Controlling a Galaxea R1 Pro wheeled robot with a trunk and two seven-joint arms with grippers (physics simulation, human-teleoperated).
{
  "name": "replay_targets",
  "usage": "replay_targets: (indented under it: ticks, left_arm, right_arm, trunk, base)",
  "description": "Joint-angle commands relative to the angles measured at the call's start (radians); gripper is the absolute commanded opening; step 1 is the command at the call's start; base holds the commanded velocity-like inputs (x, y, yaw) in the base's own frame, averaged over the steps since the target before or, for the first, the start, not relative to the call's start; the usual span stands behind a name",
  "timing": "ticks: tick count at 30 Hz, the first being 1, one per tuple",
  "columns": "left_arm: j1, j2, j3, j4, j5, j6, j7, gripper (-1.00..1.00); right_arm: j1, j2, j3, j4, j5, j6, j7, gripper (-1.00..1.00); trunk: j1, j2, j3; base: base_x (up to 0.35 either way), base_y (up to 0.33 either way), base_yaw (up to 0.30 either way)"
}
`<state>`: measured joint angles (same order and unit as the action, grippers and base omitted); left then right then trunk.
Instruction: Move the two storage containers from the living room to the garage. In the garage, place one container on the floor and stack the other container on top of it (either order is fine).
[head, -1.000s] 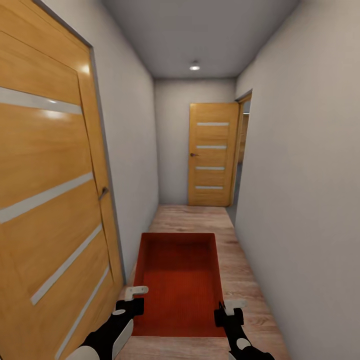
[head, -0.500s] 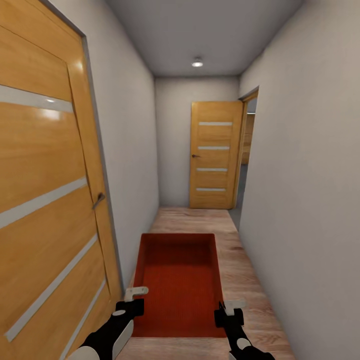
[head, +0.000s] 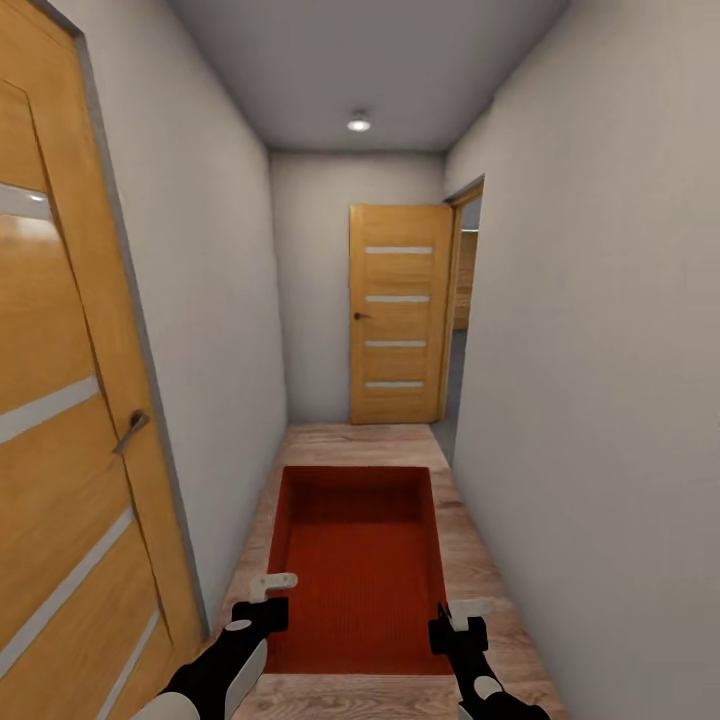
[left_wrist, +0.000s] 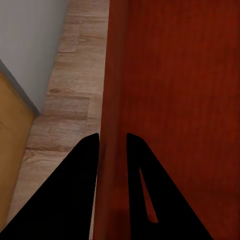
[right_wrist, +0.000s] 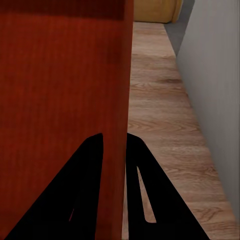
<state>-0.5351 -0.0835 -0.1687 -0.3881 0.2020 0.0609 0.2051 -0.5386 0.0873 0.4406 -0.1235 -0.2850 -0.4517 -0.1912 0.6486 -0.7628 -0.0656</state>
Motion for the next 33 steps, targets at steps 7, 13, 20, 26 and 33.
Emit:
replay_targets:
  ticks: [7, 13, 20, 26, 33]
  left_arm:
    - [0.0, 0.002, -0.002, 0.001, 0.01, 0.007, 0.023, -1.0]
    - [0.0, 0.003, -0.002, 0.001, 0.01, 0.007, 0.023, -1.0]
    - [0.0, 0.004, 0.0, 0.003, 0.015, 0.007, 0.023, -1.0]
    - [0.0, 0.004, 0.0, 0.003, 0.016, 0.007, 0.023, -1.0]
    - [0.0, 0.004, 0.0, 0.003, 0.017, 0.007, 0.023, -1.0]
  right_arm:
    - [-0.001, -0.008, -0.002, -0.001, -0.017, -0.061, -0.059, -1.0]
    - [-0.001, -0.009, -0.002, -0.001, -0.019, -0.06, -0.059, -1.0]
    - [-0.001, -0.008, -0.002, -0.001, -0.017, -0.061, -0.059, -1.0]
    - [-0.001, -0.009, -0.002, -0.001, -0.018, -0.061, -0.059, -1.0]
    - [-0.001, -0.008, -0.002, -0.001, -0.013, -0.061, -0.059, -1.0]
  trunk:
    - [0.001, -0.001, -0.002]
    - [0.001, -0.001, -0.002]
    - [0.001, -0.001, -0.002]
    - [0.001, -0.001, -0.002]
    - [0.001, -0.001, -0.002]
  base:
    - [0.322, 0.0, -0.007]
    - [0.322, 0.0, 0.0]
    - [0.322, 0.0, 0.0]
    - [0.322, 0.0, 0.0]
    - [0.322, 0.0, 0.0]
